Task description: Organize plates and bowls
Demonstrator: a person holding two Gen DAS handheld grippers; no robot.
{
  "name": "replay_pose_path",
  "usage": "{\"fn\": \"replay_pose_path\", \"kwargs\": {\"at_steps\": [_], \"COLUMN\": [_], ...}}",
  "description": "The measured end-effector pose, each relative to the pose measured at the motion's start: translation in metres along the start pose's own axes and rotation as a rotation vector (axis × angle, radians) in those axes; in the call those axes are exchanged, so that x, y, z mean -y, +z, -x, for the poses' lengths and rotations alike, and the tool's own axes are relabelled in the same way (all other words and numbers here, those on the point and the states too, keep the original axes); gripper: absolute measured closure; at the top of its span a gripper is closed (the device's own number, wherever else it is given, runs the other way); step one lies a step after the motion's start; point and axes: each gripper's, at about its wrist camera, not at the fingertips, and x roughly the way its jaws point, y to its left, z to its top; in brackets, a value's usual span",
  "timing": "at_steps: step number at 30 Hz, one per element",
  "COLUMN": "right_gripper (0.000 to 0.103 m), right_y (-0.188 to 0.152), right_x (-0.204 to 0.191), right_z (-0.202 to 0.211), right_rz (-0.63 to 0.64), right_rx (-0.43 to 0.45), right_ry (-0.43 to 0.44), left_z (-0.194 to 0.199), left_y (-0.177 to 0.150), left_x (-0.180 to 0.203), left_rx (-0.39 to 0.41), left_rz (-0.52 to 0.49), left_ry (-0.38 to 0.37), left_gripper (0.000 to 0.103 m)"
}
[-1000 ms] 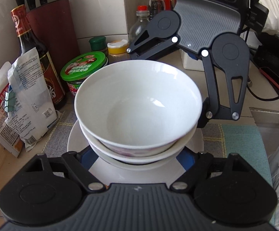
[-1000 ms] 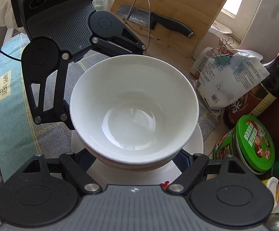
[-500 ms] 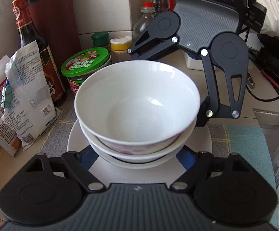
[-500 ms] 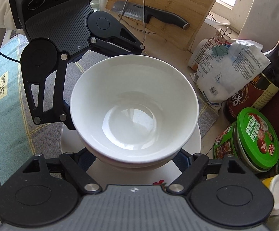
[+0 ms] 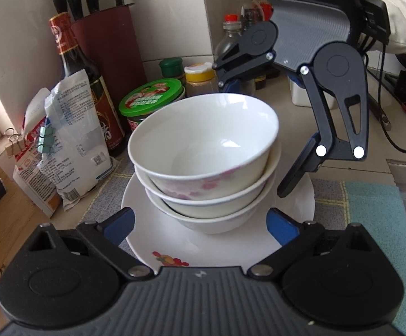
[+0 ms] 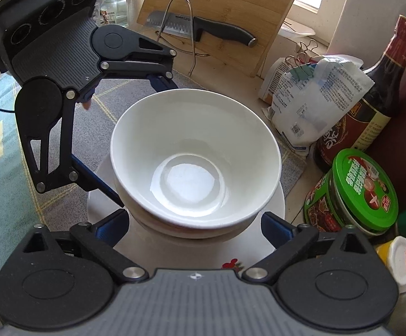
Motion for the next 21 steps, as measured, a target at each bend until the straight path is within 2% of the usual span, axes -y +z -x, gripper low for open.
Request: {"fn": "replay_pose_path", "kwargs": {"at_steps": [2,7,10,12,14,17,21], "right_gripper": [0.001,0.000,0.000,0.000,0.000,0.000,0.000], "right_y": [-0.002,-0.004,-0.005,-0.007,-0.008,-0.009,-0.013], "right_x": [-0.005,-0.022,-0.034,-0.045,-0.058,-0.082,-0.108], "right_z": [0.005,0.017,0.021,0.027,0.032,0.041,0.049], "right_rz": [-0.037,-0.179,-0.325,-0.429,-0.513,-0.652,-0.814], "right_rx": [0.006,0.000,-0.010,-0.009,-0.007,-0.006,-0.008], "right_ry": [-0.022,-0.139,-0.217,-0.270,-0.317,-0.399,-0.492], "left_z": [0.011,0.037,0.052,0.062,0.072,0.089,0.109], "left_y": [-0.003,-0.012,-0.021,-0.025,-0.027,-0.025,-0.021], "left_x": [0.003,0.009,0.010,0.013,0.020,0.034,0.043], "left_rx": [0.031,0.075,0.088,0.100,0.090,0.069,0.020], "left_rz": [0.019,0.105,0.204,0.263,0.306,0.362,0.455], "left_ry": [0.063,0.175,0.137,0.139,0.178,0.284,0.369], "left_gripper": [0.001,0.001,0.001,0.001,0.001,0.001,0.001]}}
